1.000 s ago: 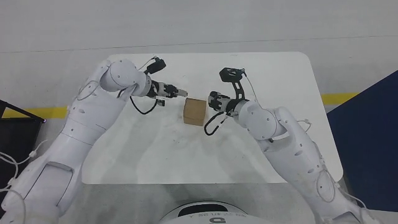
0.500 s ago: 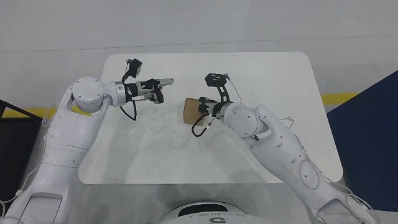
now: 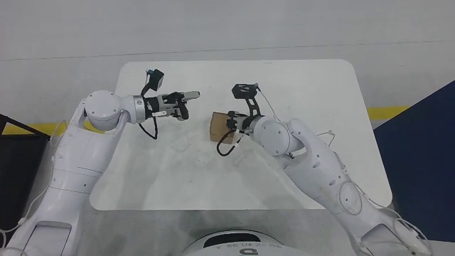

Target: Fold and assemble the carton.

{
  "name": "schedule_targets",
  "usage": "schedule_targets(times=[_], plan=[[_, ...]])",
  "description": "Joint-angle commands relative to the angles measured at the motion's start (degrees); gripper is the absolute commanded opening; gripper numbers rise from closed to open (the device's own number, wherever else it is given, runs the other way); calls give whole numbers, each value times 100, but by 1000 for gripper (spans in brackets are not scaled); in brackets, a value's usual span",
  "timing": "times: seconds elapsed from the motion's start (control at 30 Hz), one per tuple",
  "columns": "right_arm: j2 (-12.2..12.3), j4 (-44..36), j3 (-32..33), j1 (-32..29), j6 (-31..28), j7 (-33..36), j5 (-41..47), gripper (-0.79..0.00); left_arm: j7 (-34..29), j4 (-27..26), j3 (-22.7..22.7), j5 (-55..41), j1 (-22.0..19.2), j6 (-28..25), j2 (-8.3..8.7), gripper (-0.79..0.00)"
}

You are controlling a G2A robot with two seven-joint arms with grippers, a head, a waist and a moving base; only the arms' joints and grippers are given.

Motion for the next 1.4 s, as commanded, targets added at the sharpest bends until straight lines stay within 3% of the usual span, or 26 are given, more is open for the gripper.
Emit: schedule_targets(times=[0.0,0.3,0.57,0.8,0.93,1.07,1.23,1.37], plan=[[5,-45,30,-16,-2,21,-27,-785,1,21,20,-19,7,-14,0,0],[9,-184,111,-60,-113,134,5,-785,-30,84,132,-146,15,-55,-11,0],[177,-918,407,-627,-1455,752,302,-785,-26,245,206,-274,-3,-153,-24,0],[125,-364,-196,-578,-1901,1087,272,-785,-6,326,276,-354,-53,-225,-40,0],[54,140,-405,-362,-1392,817,-162,-785,9,352,295,-350,-66,-256,-39,0],[28,392,-101,-199,-707,545,-37,-785,45,374,269,-342,-40,-270,-27,0],[146,246,495,-289,-570,517,-161,-785,414,436,181,-173,-127,-455,-17,0],[286,-156,1021,-631,-482,545,-484,-785,839,586,458,257,-410,-750,-88,0]])
